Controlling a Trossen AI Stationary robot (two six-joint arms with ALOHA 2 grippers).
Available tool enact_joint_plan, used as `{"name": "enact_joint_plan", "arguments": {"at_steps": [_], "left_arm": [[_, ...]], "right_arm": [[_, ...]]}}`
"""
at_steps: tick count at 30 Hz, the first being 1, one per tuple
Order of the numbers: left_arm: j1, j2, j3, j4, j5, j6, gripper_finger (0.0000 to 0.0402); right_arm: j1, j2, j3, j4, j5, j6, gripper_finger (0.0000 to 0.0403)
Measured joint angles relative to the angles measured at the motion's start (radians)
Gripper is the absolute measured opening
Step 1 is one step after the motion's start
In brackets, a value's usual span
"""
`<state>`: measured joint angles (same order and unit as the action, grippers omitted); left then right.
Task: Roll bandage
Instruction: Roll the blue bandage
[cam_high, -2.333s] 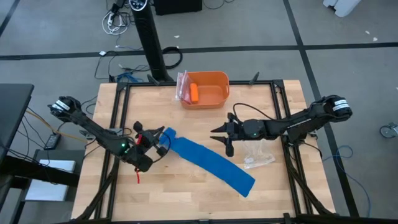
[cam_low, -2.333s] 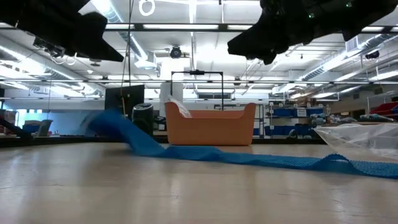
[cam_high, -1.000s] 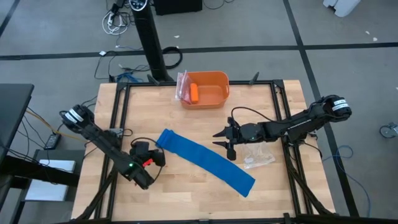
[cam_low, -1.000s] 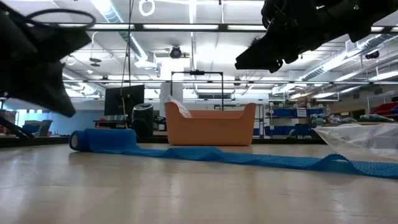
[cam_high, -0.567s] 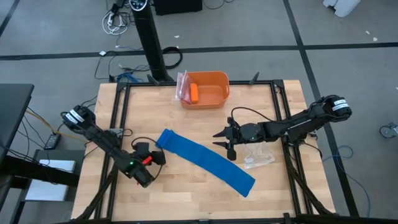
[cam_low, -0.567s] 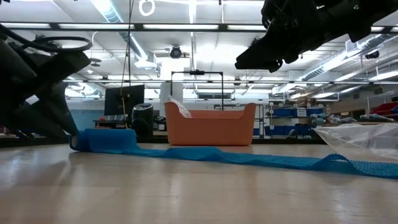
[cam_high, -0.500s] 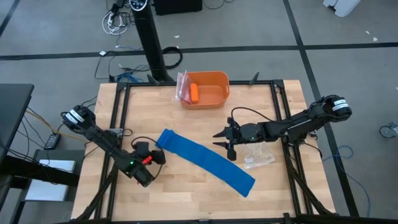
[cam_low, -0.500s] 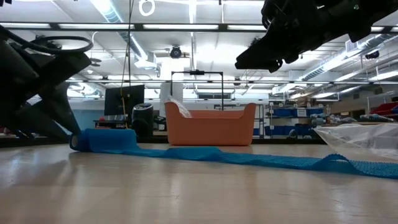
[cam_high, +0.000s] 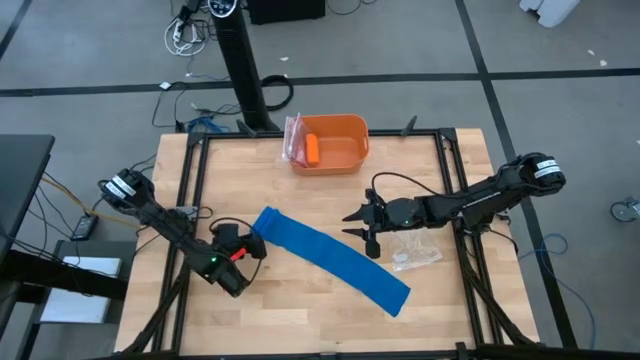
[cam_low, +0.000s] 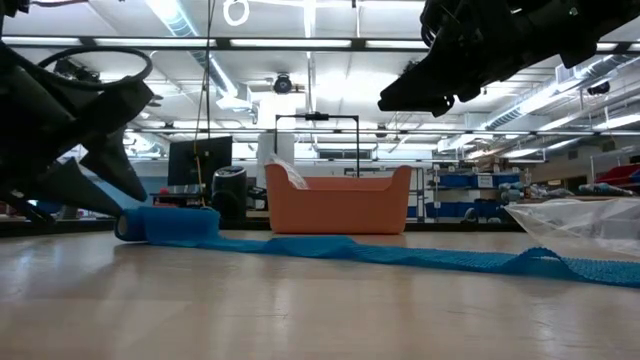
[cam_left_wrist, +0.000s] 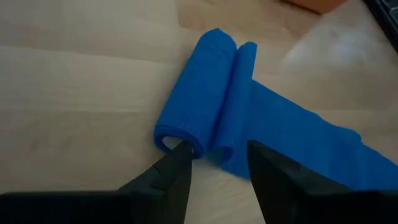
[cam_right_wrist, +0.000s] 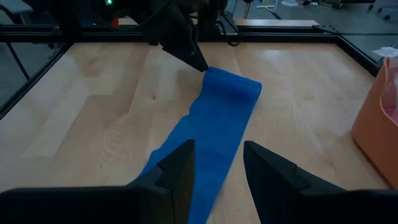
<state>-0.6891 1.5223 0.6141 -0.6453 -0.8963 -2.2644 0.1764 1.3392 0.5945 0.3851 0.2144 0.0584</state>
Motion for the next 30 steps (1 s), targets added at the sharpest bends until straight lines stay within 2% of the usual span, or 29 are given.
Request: {"name": "enact_joint_plan", "arguments": {"at_steps": [7,15,30], "left_arm": [[0.002,0.0,-0.074,0.133,0.006,-0.002,0.0163],[0.017,-0.001,-0.141,0.214,-0.022,-0.021,0.0163],[0.014,0.0,-0.122,0.199,-0.075,-0.017,0.0163]], "right_arm": [[0.0,0.0,0.0,-0.002,0.0,0.0,0.0141],[0.0,0.0,0.0,-0.007,0.0,-0.001,0.0141],[0.0,0.0,0.0,-0.032,0.0,0.009,0.0141]]}}
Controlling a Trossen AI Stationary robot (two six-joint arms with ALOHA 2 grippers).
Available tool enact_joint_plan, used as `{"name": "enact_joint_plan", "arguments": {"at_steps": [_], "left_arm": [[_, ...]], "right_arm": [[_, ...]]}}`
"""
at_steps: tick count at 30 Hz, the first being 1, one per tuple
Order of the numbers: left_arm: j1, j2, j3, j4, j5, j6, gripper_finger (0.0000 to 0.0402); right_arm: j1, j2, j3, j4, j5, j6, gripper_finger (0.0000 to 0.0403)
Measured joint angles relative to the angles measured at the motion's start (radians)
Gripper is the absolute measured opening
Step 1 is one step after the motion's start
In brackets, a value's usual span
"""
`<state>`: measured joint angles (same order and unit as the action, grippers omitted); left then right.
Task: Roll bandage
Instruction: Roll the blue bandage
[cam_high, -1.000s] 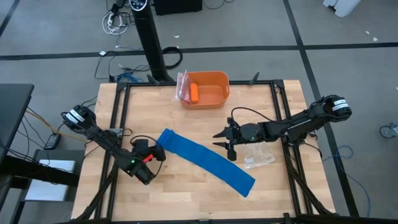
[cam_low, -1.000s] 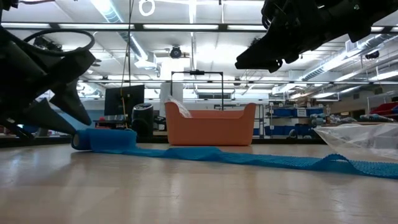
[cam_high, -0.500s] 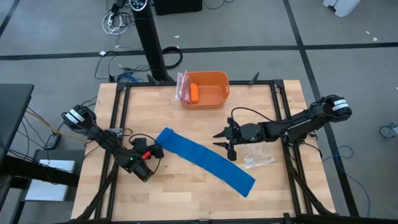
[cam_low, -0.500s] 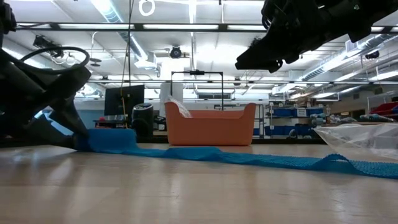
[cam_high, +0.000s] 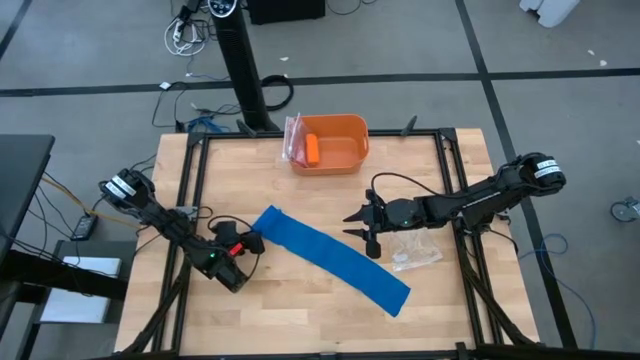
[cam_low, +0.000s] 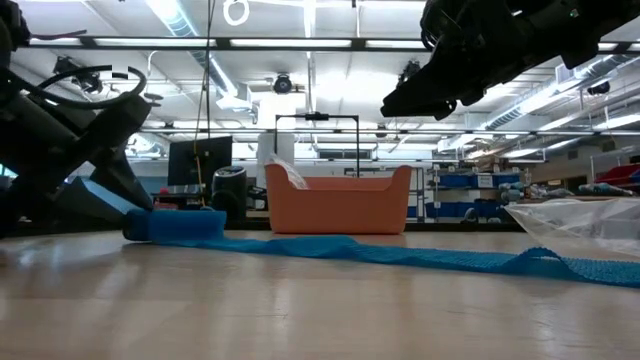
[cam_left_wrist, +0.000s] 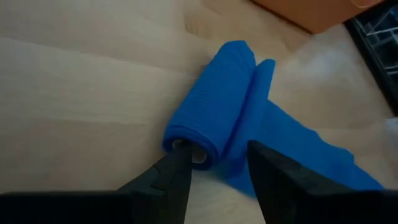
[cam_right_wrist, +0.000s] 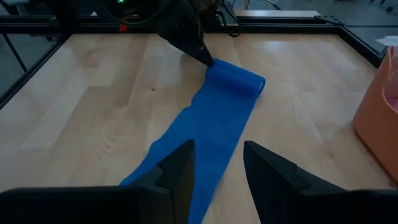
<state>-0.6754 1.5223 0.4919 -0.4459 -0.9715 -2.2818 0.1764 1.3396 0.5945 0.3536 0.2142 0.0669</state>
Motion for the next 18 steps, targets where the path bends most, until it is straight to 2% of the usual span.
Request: {"name": "enact_joint_plan", "arguments": {"at_steps": [18], "left_arm": [[0.049,0.0,-0.052,-0.004,-0.038,-0.001,0.0163]], "right_arm": [[0.002,0.0,0.0,-0.001,-0.019,0.012,0.0141]]}}
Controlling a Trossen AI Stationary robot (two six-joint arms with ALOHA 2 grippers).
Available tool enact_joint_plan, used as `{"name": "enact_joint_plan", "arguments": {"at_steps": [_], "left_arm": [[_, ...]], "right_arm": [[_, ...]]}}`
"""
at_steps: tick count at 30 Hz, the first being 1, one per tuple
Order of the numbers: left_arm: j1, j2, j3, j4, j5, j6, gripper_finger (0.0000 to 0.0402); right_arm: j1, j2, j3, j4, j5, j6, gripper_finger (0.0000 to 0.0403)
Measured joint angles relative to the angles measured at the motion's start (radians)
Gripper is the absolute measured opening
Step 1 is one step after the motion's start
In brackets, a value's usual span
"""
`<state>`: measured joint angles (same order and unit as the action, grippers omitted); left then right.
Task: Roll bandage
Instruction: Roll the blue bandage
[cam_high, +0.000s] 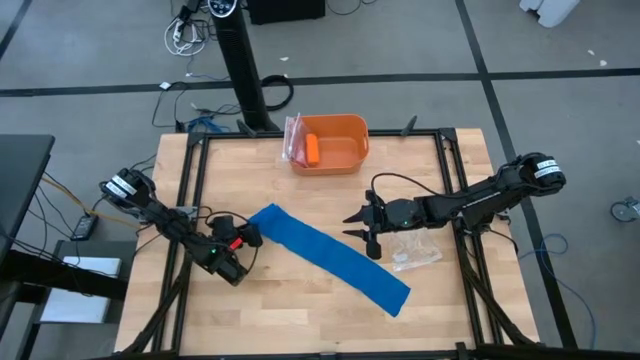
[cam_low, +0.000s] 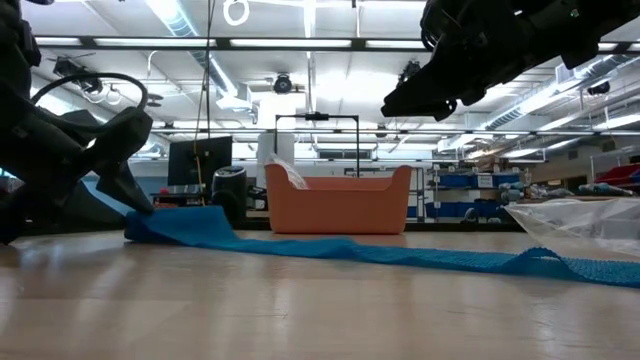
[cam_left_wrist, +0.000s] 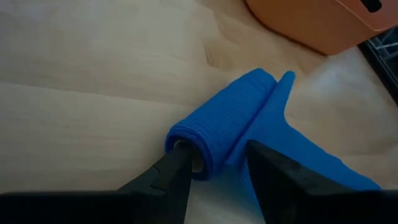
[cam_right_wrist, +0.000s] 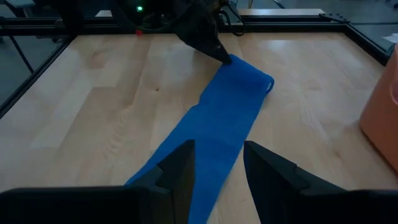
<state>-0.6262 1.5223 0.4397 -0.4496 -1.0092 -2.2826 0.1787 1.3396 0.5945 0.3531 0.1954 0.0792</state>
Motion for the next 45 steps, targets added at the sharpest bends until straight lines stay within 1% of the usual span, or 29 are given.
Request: {"name": "enact_joint_plan", "arguments": {"at_steps": [4,7,10,13,15,16,19,21,23,28,30,35,39,42,45], "left_arm": [[0.0,0.0,-0.002,0.002,-0.01,0.0,0.0162],[-0.001,0.0,-0.002,0.002,-0.015,0.006,0.0148],[-0.002,0.0,-0.002,0.003,-0.015,0.045,0.0113],[-0.004,0.0,-0.002,0.016,-0.032,0.136,0.0062],[-0.005,0.0,0.007,0.013,-0.072,0.211,0.0026],[-0.009,0.0,0.015,0.013,-0.103,0.255,0.0016],[-0.018,0.0,0.052,0.009,-0.25,0.41,0.0014],[-0.025,0.0,0.09,0.012,-0.359,0.546,0.0014],[-0.03,-0.004,0.134,0.01,-0.433,0.704,0.0013],[-0.034,-0.005,0.264,0.011,-0.522,1.091,0.0011],[-0.038,-0.005,0.321,0.013,-0.551,1.222,0.0011],[-0.05,-0.005,0.429,0.013,-0.562,1.437,0.001],[-0.058,-0.005,0.468,0.046,-0.514,1.585,0.0009],[-0.058,-0.005,0.475,0.17,-0.449,1.779,0.0009],[-0.054,-0.005,0.471,0.376,-0.37,2.038,0.0009]], "right_arm": [[0.001,0.0,0.0,0.0,-0.009,0.0,0.0141],[0.001,0.0,0.0,0.0,-0.009,0.001,0.0141],[0.004,0.0,0.0,0.0,-0.009,0.003,0.0141],[0.005,0.0,0.0,0.0,-0.013,0.019,0.0141],[0.005,0.0,0.0,0.002,-0.029,0.046,0.0141],[0.005,0.0,0.0,0.007,-0.037,0.059,0.0141],[0.005,0.0,0.0,0.025,-0.048,0.09,0.0141],[0.005,0.0,0.0,0.05,-0.06,0.101,0.0141],[0.001,0.0,0.0,0.087,-0.064,0.103,0.0141],[-0.036,0.0,0.001,0.21,-0.072,0.145,0.0141],[-0.06,0.0,0.002,0.258,-0.115,0.146,0.0141],[-0.111,0.0,0.054,0.28,-0.237,0.097,0.0141],[-0.14,0.0,0.105,0.26,-0.319,0.039,0.0141],[-0.164,0.0,0.138,0.189,-0.343,0.027,0.0141],[-0.185,0.0,0.162,0.137,-0.356,0.025,0.0141]]}}
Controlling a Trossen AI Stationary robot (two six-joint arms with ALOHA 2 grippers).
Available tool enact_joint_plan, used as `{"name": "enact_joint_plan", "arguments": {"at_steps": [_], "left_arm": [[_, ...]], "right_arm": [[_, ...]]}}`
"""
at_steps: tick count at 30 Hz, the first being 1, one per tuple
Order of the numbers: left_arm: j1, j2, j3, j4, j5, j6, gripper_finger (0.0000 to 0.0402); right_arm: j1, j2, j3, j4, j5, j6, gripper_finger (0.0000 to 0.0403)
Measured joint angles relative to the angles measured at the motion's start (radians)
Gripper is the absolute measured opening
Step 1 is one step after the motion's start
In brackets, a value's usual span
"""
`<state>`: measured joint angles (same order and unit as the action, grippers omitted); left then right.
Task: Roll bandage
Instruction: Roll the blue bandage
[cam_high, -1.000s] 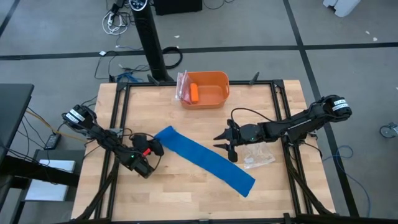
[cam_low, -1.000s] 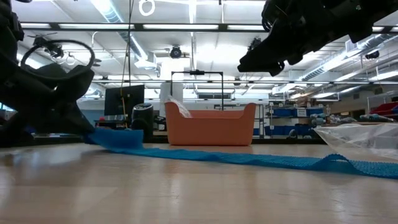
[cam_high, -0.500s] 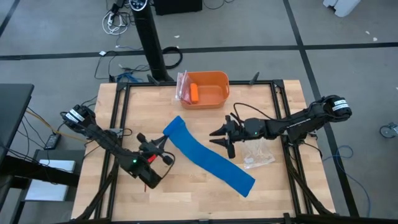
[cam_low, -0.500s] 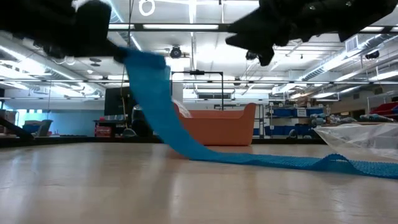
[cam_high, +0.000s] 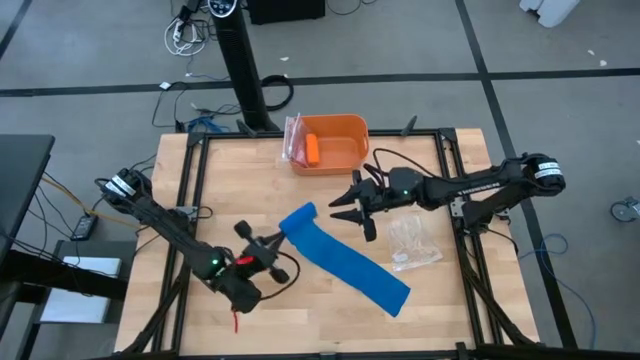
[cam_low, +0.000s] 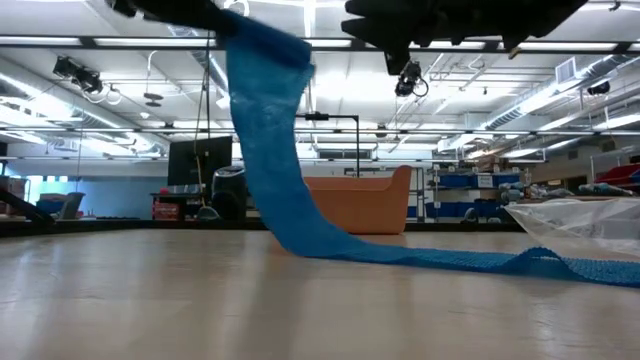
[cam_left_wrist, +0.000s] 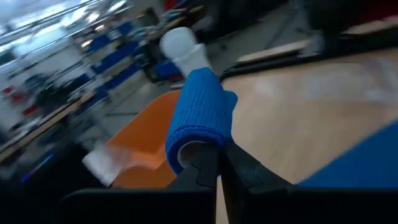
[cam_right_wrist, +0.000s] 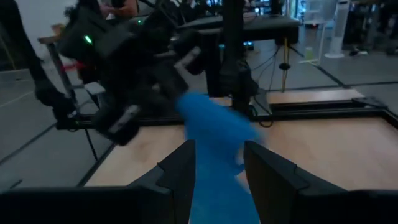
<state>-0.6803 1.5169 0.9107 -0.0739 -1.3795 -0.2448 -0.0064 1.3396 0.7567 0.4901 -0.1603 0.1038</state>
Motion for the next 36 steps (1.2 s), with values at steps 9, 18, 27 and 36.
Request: {"name": "enact_joint_plan", "arguments": {"at_steps": [9,18,27,36], "left_arm": [[0.057,0.0,-0.033,0.521,0.2,0.623,0.0008],[0.072,0.0,-0.033,0.528,0.213,0.68,0.0008],[0.07,0.0,-0.033,0.535,0.151,0.713,0.0008],[0.074,-0.001,-0.032,0.554,0.19,0.718,0.0008]], "right_arm": [[-0.012,0.0,0.002,-0.006,-0.106,0.081,0.0141],[0.007,-0.001,0.002,-0.005,-0.109,0.145,0.0141],[0.004,-0.077,0.001,-0.134,-0.119,0.166,0.0141],[0.044,-0.094,0.001,-0.151,-0.049,0.131,0.0155]]}}
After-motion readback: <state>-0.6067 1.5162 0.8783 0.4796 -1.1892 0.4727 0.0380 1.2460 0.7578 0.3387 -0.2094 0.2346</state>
